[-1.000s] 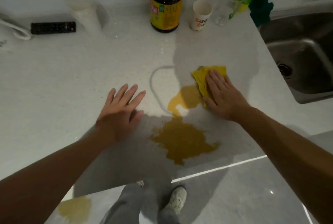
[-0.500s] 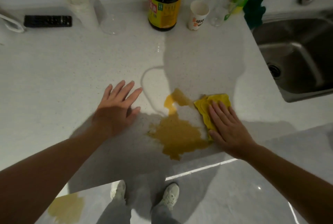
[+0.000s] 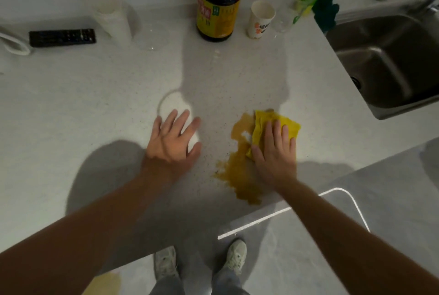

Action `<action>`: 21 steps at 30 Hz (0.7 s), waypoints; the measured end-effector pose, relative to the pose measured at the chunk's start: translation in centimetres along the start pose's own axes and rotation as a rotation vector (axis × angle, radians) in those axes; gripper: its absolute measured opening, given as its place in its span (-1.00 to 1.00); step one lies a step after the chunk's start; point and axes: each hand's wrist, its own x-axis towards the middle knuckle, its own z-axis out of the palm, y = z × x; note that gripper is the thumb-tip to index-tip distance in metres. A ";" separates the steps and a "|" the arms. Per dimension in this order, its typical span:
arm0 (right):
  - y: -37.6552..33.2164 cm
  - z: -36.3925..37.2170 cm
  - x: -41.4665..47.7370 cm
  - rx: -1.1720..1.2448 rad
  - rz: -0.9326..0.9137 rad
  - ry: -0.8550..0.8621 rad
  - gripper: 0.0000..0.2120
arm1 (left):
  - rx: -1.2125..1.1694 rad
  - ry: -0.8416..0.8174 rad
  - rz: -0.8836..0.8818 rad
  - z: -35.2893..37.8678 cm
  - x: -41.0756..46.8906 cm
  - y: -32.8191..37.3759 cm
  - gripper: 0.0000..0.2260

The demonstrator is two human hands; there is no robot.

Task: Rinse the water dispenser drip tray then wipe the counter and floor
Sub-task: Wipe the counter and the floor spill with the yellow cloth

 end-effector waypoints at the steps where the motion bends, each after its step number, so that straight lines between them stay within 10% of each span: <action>1: 0.6 -0.4 1.5 0.013 -0.063 -0.025 -0.27 | 0.011 0.002 0.002 0.0 0.0 0.0 -0.43; 12: 4.4 -1.9 8.6 -0.219 -0.871 -0.047 -0.36 | -0.059 -0.002 -0.024 -1.0 -0.2 0.6 -0.29; 21: 7.7 0.5 -5.0 -0.064 -0.498 -0.007 -0.37 | -0.014 0.047 0.017 0.4 -0.4 -0.1 -0.43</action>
